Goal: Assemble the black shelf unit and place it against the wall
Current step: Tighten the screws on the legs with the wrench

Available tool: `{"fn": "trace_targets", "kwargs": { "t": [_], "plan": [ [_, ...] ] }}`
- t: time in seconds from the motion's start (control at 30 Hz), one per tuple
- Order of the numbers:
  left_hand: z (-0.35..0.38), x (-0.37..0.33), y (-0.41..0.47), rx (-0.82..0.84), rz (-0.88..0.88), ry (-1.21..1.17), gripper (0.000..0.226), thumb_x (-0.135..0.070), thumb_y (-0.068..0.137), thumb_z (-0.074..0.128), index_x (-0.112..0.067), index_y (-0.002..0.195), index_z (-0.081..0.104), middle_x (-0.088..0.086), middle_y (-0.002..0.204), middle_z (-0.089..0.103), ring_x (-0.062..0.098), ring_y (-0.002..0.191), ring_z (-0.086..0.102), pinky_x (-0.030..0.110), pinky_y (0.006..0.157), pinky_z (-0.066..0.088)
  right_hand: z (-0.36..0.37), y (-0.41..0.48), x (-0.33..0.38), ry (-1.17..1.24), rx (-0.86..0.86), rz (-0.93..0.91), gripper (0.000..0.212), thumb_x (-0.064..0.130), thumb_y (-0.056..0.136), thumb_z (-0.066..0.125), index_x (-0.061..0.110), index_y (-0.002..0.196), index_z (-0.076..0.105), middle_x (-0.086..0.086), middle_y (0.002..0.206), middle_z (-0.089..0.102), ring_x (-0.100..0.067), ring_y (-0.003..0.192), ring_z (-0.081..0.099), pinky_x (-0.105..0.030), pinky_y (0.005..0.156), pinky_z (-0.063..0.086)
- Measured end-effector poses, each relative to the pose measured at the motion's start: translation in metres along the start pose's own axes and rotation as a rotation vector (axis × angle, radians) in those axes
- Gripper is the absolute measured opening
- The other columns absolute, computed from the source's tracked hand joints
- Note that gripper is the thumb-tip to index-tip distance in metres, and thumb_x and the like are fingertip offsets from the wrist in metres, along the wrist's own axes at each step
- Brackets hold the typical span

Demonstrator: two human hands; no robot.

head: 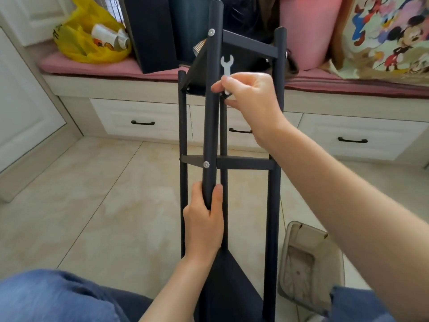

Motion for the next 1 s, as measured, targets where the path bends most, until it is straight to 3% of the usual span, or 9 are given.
{"fn": "trace_targets", "kwargs": {
  "t": [0.1, 0.2, 0.33, 0.43, 0.77, 0.87, 0.93, 1.0],
  "plan": [
    [0.001, 0.000, 0.006, 0.009, -0.009, -0.015, 0.024, -0.061, 0.095, 0.047, -0.040, 0.082, 0.049, -0.013, 0.056, 0.047, 0.005, 0.045, 0.042, 0.019, 0.041, 0.037, 0.000, -0.040, -0.022, -0.115, -0.079, -0.026, 0.024, 0.018, 0.099, 0.056, 0.013, 0.088, 0.077, 0.005, 0.100, 0.073, -0.001, 0.098, 0.064, -0.020, 0.094, 0.046],
    [0.001, 0.002, 0.006, 0.001, -0.007, 0.003, 0.022, -0.052, 0.099, 0.051, -0.037, 0.082, 0.050, -0.013, 0.058, 0.050, 0.005, 0.047, 0.044, 0.021, 0.042, 0.038, 0.001, -0.086, -0.047, -0.180, -0.119, 0.020, 0.023, 0.017, 0.099, 0.056, 0.016, 0.086, 0.076, 0.005, 0.117, 0.063, -0.007, 0.115, 0.056, -0.026, 0.100, 0.044],
    [-0.001, -0.001, 0.005, -0.010, 0.009, 0.033, 0.024, -0.049, 0.100, 0.052, -0.034, 0.081, 0.051, -0.013, 0.060, 0.051, 0.004, 0.049, 0.047, 0.015, 0.045, 0.037, 0.001, -0.138, -0.068, -0.126, -0.232, 0.068, 0.022, 0.018, 0.099, 0.057, 0.016, 0.088, 0.076, 0.013, 0.110, 0.056, 0.002, 0.111, 0.052, -0.011, 0.092, 0.038],
    [-0.001, -0.003, 0.001, -0.006, 0.001, 0.057, 0.025, -0.050, 0.099, 0.053, -0.037, 0.078, 0.049, -0.015, 0.058, 0.053, 0.005, 0.048, 0.048, 0.013, 0.046, 0.037, 0.002, -0.163, -0.077, -0.060, -0.290, 0.079, 0.022, 0.019, 0.099, 0.057, 0.018, 0.087, 0.075, 0.013, 0.100, 0.053, -0.004, 0.100, 0.056, -0.011, 0.083, 0.041],
    [-0.008, -0.004, -0.015, 0.027, -0.038, 0.057, 0.028, -0.052, 0.097, 0.049, -0.032, 0.078, 0.052, -0.011, 0.058, 0.052, 0.009, 0.052, 0.050, 0.017, 0.050, 0.039, 0.019, -0.185, -0.106, -0.156, -0.025, 0.312, 0.024, 0.020, 0.101, 0.053, 0.016, 0.089, 0.074, 0.013, 0.064, 0.060, 0.004, 0.065, 0.057, -0.006, 0.060, 0.039],
    [-0.009, -0.005, -0.022, 0.012, -0.026, 0.076, 0.031, -0.058, 0.094, 0.045, -0.033, 0.076, 0.050, -0.015, 0.057, 0.055, 0.007, 0.052, 0.052, 0.012, 0.050, 0.038, 0.024, -0.179, -0.107, -0.197, 0.022, 0.349, 0.025, 0.024, 0.102, 0.051, 0.018, 0.093, 0.074, 0.013, 0.069, 0.061, 0.002, 0.065, 0.056, -0.008, 0.061, 0.038],
    [-0.011, -0.006, -0.024, 0.002, -0.012, 0.081, 0.033, -0.060, 0.092, 0.041, -0.033, 0.075, 0.050, -0.018, 0.058, 0.056, 0.005, 0.053, 0.053, 0.011, 0.050, 0.039, 0.026, -0.175, -0.107, -0.195, 0.038, 0.369, 0.027, 0.026, 0.102, 0.051, 0.020, 0.088, 0.073, 0.011, 0.070, 0.063, 0.001, 0.065, 0.056, -0.009, 0.060, 0.038],
    [-0.012, -0.006, -0.026, -0.002, -0.005, 0.091, 0.034, -0.058, 0.093, 0.039, -0.032, 0.075, 0.050, -0.021, 0.060, 0.057, 0.003, 0.055, 0.055, 0.010, 0.051, 0.039, 0.029, -0.171, -0.107, -0.174, 0.045, 0.418, 0.032, 0.026, 0.101, 0.052, 0.019, 0.077, 0.071, 0.009, 0.058, 0.058, -0.002, 0.056, 0.054, -0.011, 0.055, 0.039]
  ]
}}
Point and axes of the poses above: each hand's wrist, its own y-axis towards the middle knuckle, its own z-axis out of the palm, x = y × z, the point moved 3 cm from there along y, towards the middle knuckle
